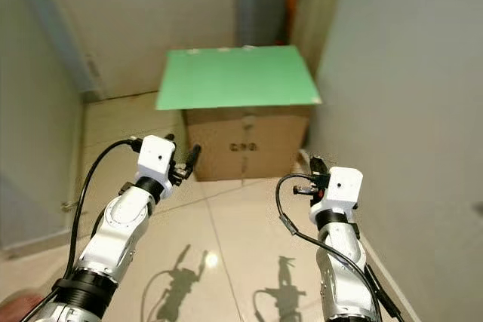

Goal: Hang keys on a hook

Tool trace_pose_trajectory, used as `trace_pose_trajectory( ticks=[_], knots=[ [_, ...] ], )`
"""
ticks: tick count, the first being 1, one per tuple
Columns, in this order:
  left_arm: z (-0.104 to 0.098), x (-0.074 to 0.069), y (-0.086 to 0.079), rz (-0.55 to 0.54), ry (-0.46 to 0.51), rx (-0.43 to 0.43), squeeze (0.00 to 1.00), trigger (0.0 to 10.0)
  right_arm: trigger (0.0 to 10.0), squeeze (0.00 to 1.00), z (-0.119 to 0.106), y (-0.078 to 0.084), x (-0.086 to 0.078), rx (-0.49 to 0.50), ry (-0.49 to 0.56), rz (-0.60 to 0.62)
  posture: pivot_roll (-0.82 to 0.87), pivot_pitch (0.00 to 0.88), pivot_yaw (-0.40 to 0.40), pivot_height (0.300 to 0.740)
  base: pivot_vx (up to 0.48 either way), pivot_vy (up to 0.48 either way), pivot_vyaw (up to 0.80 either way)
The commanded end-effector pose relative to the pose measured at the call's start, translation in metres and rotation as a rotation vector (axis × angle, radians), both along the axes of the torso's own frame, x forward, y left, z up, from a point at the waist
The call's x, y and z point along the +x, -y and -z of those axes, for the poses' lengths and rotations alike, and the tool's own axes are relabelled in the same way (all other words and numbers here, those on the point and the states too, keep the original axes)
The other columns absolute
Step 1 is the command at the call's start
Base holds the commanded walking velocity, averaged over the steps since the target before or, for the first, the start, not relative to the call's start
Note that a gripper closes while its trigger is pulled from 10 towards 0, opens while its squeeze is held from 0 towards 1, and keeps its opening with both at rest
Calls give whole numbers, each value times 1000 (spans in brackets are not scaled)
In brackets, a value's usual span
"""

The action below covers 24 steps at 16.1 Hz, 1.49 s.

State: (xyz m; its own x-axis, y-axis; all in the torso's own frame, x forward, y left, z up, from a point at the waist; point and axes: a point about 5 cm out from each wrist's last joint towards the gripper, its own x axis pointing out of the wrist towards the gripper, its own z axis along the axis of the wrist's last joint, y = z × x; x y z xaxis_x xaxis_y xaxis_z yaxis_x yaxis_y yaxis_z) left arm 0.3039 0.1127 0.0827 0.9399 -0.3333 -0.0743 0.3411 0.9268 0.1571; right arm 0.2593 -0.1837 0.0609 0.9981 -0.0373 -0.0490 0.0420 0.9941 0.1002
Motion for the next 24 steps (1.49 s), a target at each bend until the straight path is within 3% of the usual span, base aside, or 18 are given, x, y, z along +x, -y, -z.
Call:
trace_pose_trajectory(
  ticks=[1,8,24],
  knots=[
    [-4,2,2,29,21,4,0,10000,10000,0,-1,-2,1,23,1,-6,-122,33,16,740,0,0,-800],
    [-5,3,4,69,10,-33,0,10000,10000,0,4,0,-1,30,-16,-8,-123,21,20,740,0,43,-800],
    [-6,4,7,123,-1,-61,0,10000,10000,0,11,2,-12,25,-39,3,-140,28,37,740,0,465,-791]
  ],
)
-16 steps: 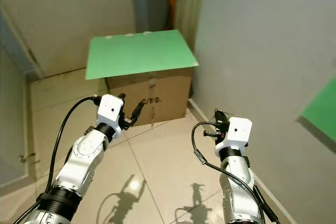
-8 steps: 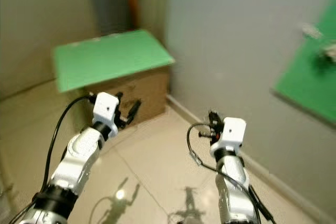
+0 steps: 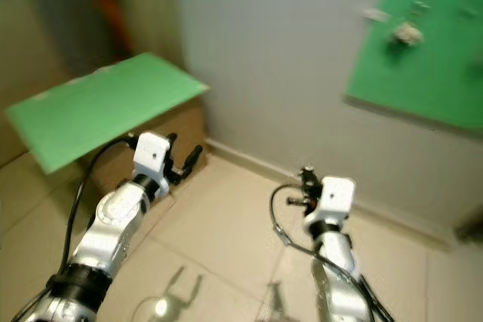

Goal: Hang keys on a hook

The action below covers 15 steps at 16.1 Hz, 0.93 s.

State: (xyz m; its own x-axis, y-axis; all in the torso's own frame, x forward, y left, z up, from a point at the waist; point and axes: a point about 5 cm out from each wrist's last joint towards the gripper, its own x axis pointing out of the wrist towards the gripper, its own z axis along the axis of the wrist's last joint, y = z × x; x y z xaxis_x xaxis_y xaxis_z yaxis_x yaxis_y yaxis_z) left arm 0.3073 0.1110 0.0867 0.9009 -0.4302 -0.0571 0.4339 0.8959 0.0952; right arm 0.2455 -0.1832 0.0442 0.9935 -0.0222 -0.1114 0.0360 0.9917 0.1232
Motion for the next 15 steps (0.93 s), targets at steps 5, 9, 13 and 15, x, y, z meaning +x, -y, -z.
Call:
trace_pose_trajectory(
  ticks=[5,9,13,15],
  knots=[
    [-1,6,1,-6,11,46,0,10000,10000,0,-2,6,-3,-7,12,37,-149,30,44,740,0,190,-770],
    [2,3,2,9,10,52,0,10000,10000,0,0,9,-6,-38,6,53,-149,35,41,740,0,0,-330],
    [2,1,2,28,14,39,0,10000,10000,0,0,6,-7,-47,14,41,-141,41,39,740,319,67,0],
    [2,1,2,35,11,47,0,10000,10000,0,0,5,-6,-47,16,38,-140,39,40,740,442,0,0]
  ],
)
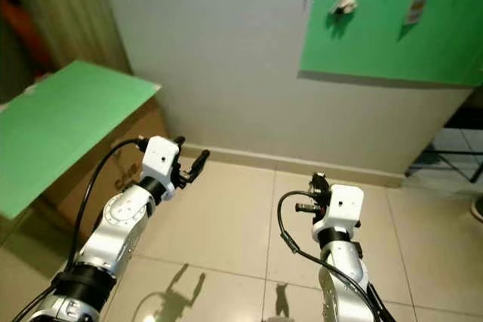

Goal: Hang keys on a hook

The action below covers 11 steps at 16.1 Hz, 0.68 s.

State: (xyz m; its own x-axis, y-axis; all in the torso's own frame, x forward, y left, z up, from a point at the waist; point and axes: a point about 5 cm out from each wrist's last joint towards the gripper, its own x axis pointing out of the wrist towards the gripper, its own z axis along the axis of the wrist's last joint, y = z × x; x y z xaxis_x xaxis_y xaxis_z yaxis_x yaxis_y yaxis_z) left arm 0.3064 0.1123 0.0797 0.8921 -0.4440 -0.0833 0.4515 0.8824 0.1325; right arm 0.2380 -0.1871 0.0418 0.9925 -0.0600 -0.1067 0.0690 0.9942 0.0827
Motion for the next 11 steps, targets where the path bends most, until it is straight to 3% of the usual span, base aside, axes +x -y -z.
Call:
trace_pose_trajectory(
  ticks=[1,11],
  knots=[
    [-4,2,3,27,11,7,0,10000,10000,0,-2,0,2,-8,15,1,-140,36,41,740,442,0,0],
    [-5,6,10,67,10,16,0,10000,10000,0,-5,5,9,-24,33,-6,-147,11,38,740,444,0,0]
  ],
)
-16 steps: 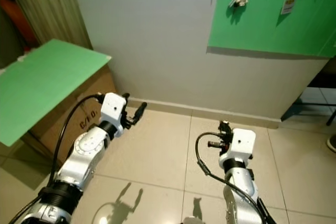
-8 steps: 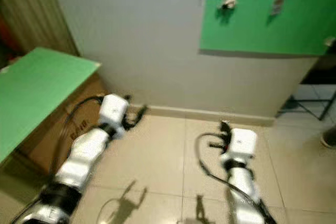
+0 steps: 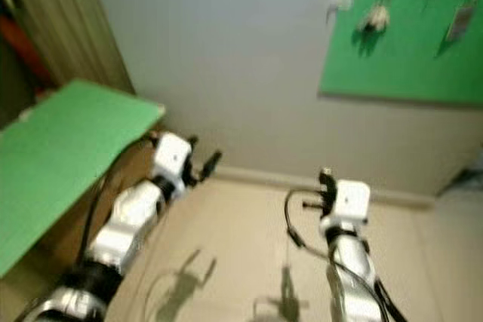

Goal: Hang keys on a hook

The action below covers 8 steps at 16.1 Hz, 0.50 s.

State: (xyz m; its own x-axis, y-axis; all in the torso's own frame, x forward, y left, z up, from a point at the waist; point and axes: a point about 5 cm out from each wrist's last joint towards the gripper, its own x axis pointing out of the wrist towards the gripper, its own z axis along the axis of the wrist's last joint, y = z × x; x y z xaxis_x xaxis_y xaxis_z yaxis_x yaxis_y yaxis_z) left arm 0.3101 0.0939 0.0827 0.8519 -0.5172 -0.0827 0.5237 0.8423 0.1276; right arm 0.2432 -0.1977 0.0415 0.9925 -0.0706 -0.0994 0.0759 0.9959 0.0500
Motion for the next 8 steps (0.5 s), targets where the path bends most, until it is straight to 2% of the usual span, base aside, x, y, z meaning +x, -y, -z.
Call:
trace_pose_trajectory(
  ticks=[1,8],
  knots=[
    [-2,3,-8,-15,12,20,0,10000,10000,0,-5,-7,4,10,28,-14,-147,11,38,740,442,0,0],
    [-1,3,-7,-3,11,19,0,10000,10000,0,-4,-10,5,16,30,-20,-151,15,45,740,444,0,0]
  ],
)
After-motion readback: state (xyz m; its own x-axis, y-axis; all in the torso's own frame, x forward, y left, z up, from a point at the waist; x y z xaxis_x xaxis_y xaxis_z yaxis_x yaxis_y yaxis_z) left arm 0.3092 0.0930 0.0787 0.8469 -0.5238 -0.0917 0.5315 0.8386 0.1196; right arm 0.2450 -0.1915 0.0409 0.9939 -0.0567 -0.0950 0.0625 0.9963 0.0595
